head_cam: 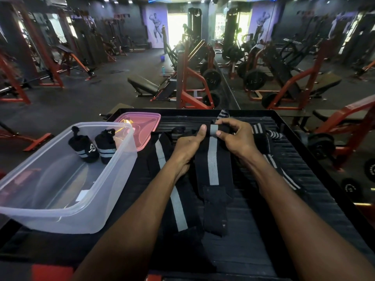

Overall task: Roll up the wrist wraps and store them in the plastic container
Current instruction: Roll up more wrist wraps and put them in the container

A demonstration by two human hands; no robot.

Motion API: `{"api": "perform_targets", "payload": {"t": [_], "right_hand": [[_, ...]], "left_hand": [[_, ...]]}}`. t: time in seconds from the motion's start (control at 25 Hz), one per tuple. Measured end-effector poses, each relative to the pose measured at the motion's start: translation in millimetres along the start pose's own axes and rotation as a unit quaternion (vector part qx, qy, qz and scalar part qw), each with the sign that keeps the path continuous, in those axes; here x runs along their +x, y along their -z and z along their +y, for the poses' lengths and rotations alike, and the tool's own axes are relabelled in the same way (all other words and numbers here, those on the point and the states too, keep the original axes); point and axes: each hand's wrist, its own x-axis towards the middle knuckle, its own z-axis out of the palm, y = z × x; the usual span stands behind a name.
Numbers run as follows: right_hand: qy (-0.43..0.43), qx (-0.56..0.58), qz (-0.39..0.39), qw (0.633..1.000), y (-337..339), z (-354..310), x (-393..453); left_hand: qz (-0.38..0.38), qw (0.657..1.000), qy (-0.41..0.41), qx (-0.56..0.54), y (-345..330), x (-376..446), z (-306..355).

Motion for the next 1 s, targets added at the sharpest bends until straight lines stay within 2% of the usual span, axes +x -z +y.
{"api": "perform_targets", "payload": {"t": [0.12, 0.28, 0.36, 0.52, 0.6, 0.72, 0.84, 0.92, 1.0], "right_hand": [[-0.012, 0.03, -0.028, 0.999, -1, 0, -2], [-0.033, 0.046, -0.056, 0.997, -1, -4, -3], [-0.086, 0.07, -0.05, 0.993, -3, 0, 0], [-0.185, 0.074, -0.087, 0.976, -5, 7, 0], [-0.165, 0.069, -0.071, 0.981, -6, 7, -1], [-0.114, 0.05, -0.06, 0.99, -3, 7, -1], [-0.056, 0.015, -0.063, 0.996, -4, 2, -6], [-0.064, 0.038, -0.06, 0.995, -6, -4, -7], [-0.128, 0.075, -0.056, 0.987, -7, -2, -4]], "left_hand": [[0.0, 0.999, 0.003, -0.044, 0, 1, 3], [0.034, 0.999, -0.017, -0.033, 2, 3, 1], [0.031, 0.999, -0.025, -0.036, 3, 3, 2], [0.015, 0.997, -0.06, -0.04, 2, 0, 1], [-0.012, 0.996, -0.059, -0.066, 0, -2, 2], [-0.062, 0.988, -0.013, -0.139, -1, -1, 4], [-0.051, 0.99, 0.002, -0.135, -1, 0, 4], [-0.025, 0.992, -0.019, -0.125, 2, 2, 2], [-0.016, 0.992, -0.042, -0.116, 5, 3, 2]]}}
